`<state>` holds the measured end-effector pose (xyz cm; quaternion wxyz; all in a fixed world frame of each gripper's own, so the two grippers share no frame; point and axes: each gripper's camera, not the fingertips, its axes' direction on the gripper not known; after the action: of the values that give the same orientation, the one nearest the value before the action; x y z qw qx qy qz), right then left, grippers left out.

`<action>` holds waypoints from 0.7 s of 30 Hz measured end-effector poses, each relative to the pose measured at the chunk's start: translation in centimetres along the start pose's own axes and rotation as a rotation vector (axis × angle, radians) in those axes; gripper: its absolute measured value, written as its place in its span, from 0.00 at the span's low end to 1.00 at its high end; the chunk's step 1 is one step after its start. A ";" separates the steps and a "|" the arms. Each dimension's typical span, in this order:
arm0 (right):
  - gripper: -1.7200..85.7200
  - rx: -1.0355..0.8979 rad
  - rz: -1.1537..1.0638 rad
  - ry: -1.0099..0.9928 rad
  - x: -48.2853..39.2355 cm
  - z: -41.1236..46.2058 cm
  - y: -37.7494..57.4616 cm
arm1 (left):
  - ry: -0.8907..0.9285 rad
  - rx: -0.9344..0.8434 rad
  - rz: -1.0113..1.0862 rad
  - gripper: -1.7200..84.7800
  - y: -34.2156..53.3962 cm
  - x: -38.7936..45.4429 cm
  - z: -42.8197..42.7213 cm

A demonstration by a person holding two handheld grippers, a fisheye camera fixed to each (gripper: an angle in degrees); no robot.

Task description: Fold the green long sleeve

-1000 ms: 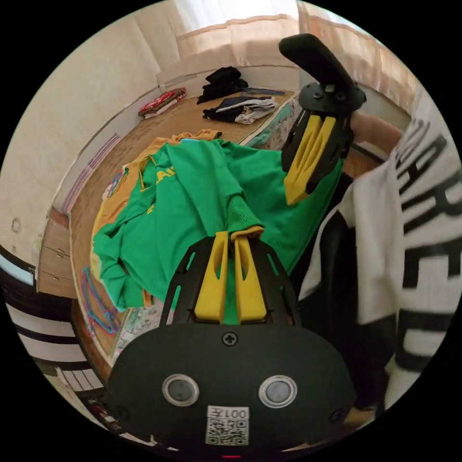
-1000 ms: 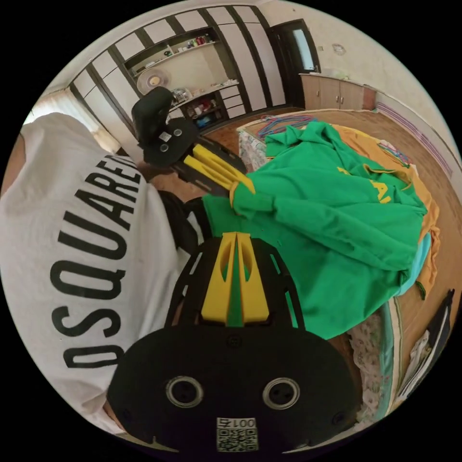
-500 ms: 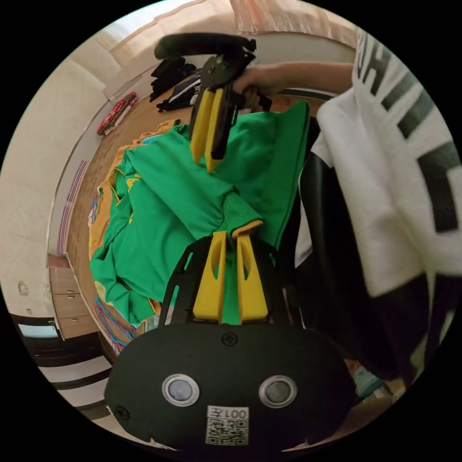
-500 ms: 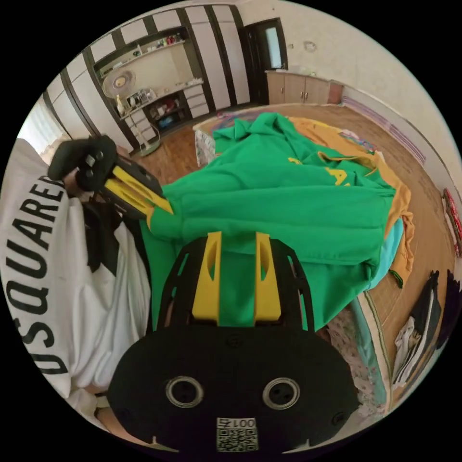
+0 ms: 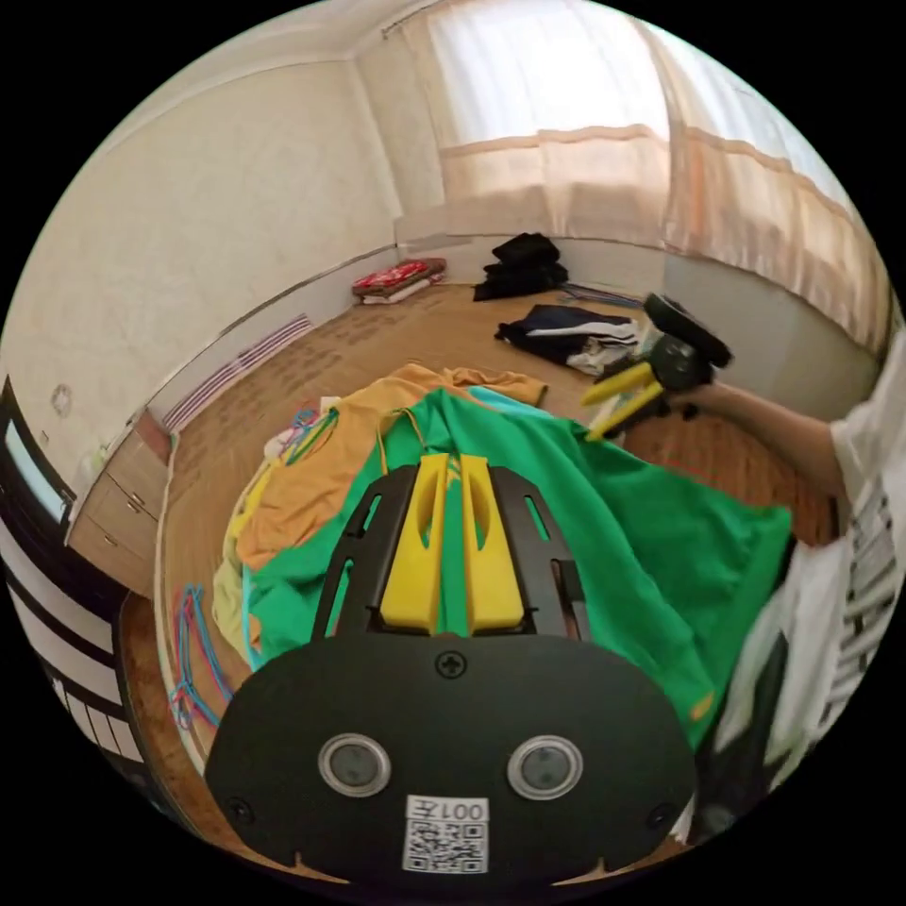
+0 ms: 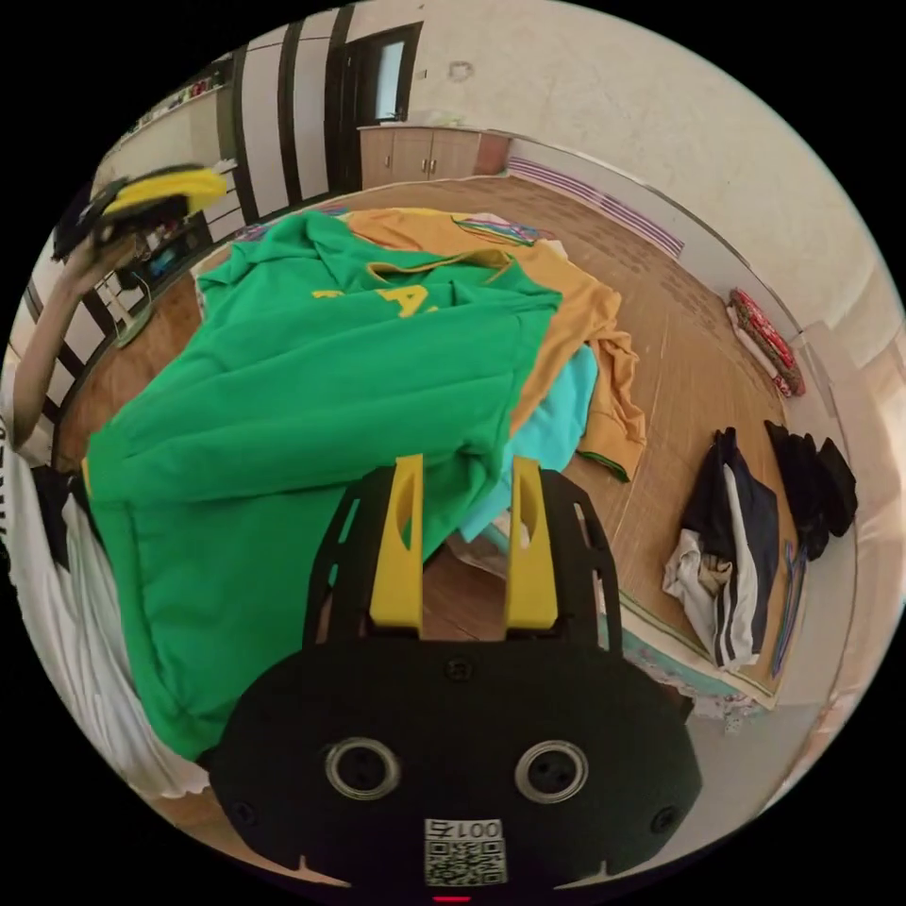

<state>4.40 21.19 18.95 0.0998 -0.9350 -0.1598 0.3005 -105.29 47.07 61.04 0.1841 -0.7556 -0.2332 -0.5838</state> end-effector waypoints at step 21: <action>0.05 0.115 -0.032 -0.062 2.3 4.0 4.1 | 0.250 -0.427 -0.016 0.02 -19.3 -10.7 33.4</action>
<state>4.82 18.55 13.36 0.1530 -0.9154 -0.1601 0.3362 -91.93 79.89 42.39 0.0428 -0.6972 -0.0859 -0.7104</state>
